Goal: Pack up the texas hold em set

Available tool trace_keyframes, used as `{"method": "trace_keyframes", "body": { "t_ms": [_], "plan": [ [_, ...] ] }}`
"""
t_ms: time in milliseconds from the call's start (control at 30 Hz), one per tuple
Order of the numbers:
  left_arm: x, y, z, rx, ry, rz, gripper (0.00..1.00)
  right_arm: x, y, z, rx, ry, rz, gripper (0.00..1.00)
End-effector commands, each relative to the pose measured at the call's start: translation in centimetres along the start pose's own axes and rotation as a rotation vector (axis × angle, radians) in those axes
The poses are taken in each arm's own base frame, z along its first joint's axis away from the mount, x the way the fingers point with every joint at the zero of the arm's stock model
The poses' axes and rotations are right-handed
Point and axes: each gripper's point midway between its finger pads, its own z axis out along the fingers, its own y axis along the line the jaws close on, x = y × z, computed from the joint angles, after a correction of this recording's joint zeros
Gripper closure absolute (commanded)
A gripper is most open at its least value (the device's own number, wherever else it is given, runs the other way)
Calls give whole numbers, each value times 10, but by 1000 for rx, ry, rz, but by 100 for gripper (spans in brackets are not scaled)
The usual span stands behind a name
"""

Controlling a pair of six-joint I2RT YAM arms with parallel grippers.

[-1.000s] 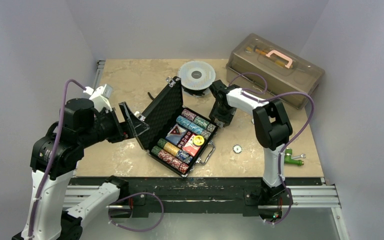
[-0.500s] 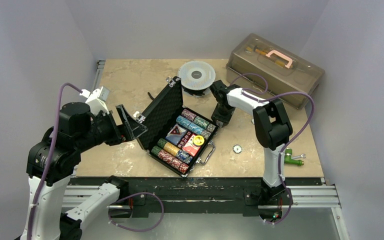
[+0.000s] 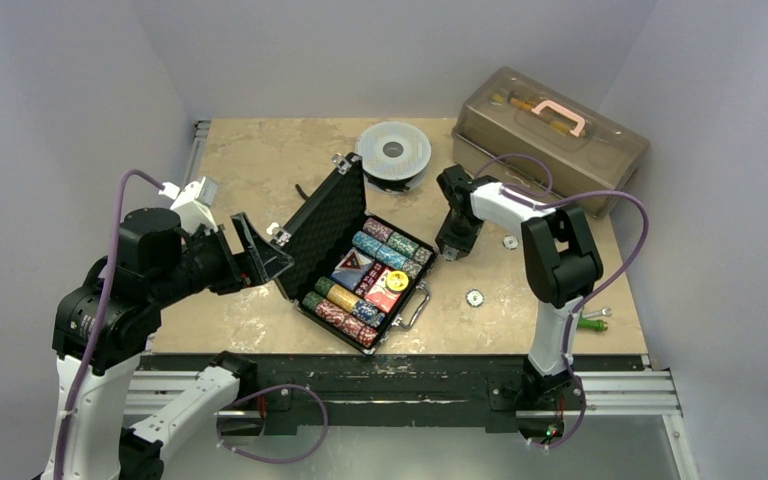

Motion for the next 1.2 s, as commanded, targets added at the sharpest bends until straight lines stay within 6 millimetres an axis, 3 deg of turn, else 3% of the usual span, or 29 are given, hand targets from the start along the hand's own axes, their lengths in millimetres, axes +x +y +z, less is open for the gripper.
{"method": "trace_keyframes", "body": {
  "t_ms": [0,133,600,1167],
  "plan": [
    [-3,-5,4,16,3,1,20,11,-46,11,122,15,-83,76],
    [-3,-6,8,23,14,2,20,13,-54,7,99,-8,-139,76],
    [-5,-9,14,31,29,4,20,4,-36,-8,-36,-39,-302,80],
    [-8,-12,19,36,37,7,20,3,-37,-28,-66,-59,-333,79]
  ]
}}
